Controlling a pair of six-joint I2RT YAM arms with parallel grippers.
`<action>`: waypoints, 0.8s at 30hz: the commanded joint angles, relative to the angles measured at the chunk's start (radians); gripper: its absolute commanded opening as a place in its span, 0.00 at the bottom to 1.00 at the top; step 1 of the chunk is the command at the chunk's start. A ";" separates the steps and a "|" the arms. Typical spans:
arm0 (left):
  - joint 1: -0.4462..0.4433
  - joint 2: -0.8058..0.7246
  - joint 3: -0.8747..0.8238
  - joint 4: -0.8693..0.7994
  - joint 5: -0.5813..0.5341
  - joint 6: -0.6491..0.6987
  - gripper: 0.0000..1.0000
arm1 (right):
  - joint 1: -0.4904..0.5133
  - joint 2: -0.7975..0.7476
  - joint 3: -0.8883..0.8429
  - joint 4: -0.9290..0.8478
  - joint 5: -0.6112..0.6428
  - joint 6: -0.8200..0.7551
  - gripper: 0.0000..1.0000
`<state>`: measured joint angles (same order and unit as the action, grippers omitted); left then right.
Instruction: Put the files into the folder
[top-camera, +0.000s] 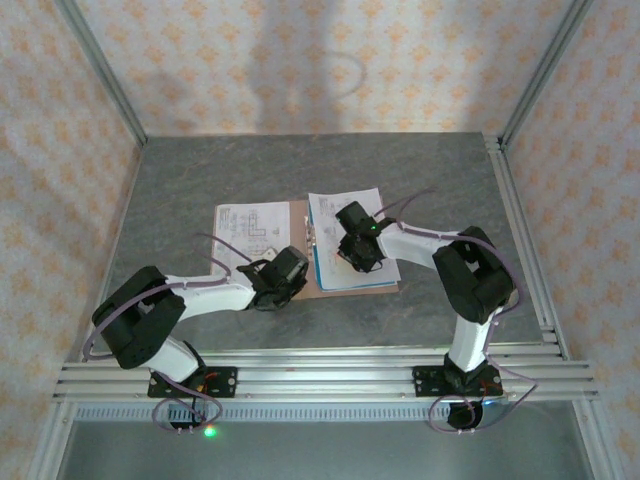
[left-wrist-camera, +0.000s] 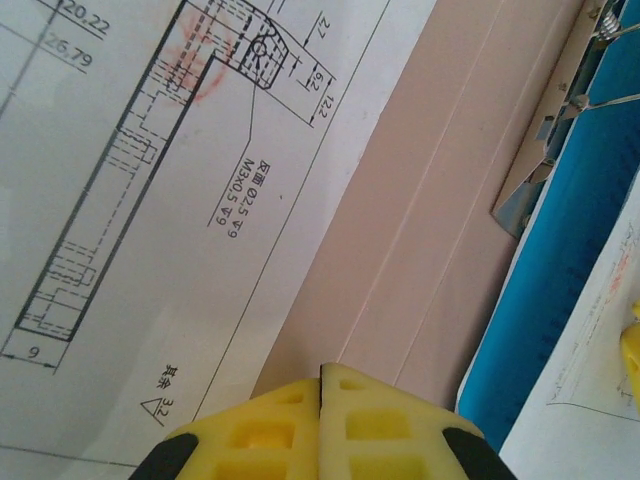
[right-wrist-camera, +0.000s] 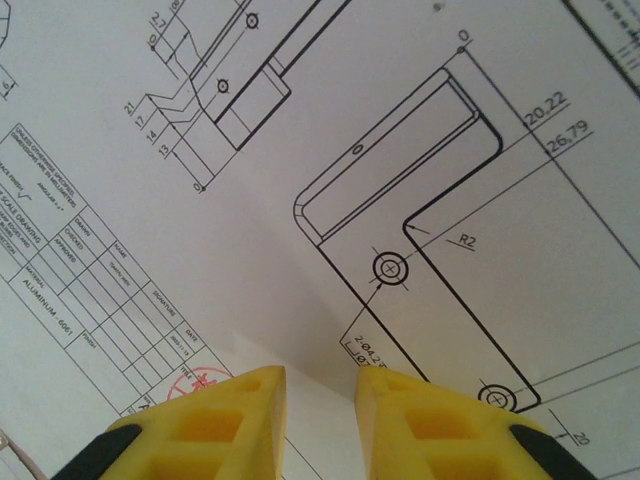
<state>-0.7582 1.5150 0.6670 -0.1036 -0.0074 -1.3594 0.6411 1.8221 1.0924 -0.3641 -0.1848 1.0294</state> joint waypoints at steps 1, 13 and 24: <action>0.004 0.004 0.027 0.003 -0.011 0.026 0.06 | 0.014 0.007 -0.011 -0.122 0.073 0.039 0.27; 0.004 0.007 0.027 0.006 -0.009 0.031 0.06 | 0.019 0.021 -0.018 -0.116 0.079 0.059 0.25; 0.003 -0.001 0.023 -0.007 -0.020 0.039 0.06 | 0.080 0.090 0.052 -0.127 0.067 0.064 0.25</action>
<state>-0.7582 1.5150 0.6765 -0.0975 -0.0078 -1.3373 0.7136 1.8652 1.1561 -0.4248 -0.1265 1.0851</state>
